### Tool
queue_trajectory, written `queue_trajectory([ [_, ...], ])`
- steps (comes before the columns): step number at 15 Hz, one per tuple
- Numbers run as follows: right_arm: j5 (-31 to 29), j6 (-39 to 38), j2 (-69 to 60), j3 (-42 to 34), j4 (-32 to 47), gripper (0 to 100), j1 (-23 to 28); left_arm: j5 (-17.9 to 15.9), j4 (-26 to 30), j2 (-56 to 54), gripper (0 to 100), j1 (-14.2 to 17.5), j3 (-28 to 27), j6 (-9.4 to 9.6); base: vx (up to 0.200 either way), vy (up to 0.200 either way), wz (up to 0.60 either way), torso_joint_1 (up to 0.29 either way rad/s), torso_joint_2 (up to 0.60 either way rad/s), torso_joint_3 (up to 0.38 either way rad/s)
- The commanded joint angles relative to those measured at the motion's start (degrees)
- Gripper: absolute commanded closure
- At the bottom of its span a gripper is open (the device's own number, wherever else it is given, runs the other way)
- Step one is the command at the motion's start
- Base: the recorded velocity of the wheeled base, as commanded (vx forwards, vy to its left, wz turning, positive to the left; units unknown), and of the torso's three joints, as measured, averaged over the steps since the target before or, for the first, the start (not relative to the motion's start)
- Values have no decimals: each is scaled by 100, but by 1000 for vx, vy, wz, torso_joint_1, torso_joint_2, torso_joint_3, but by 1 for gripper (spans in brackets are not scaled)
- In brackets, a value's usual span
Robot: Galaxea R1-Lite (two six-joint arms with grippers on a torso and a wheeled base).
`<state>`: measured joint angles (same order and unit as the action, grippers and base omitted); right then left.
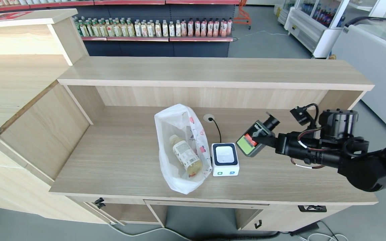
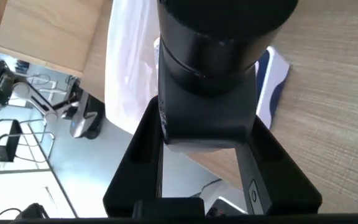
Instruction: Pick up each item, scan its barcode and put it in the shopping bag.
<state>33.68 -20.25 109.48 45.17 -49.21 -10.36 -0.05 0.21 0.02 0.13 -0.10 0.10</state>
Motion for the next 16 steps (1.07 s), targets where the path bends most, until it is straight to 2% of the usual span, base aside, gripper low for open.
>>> queue_trajectory([
  [1,-266,126,557,229,-9,100,-159,-4,-3,-2,0,4,1,-1,0,0,0,0,0,0],
  [3,-670,118,820,476,-9,100,-309,-4,-3,-2,0,4,1,-1,0,0,0,0,0,0],
  [12,-688,56,1462,722,-581,100,-634,-4,-3,-2,0,4,1,-1,0,0,0,0,0,0],
  [16,-696,-339,1752,1144,-712,100,-678,-4,-3,-2,0,4,1,8,0,0,0,0,0,0],
])
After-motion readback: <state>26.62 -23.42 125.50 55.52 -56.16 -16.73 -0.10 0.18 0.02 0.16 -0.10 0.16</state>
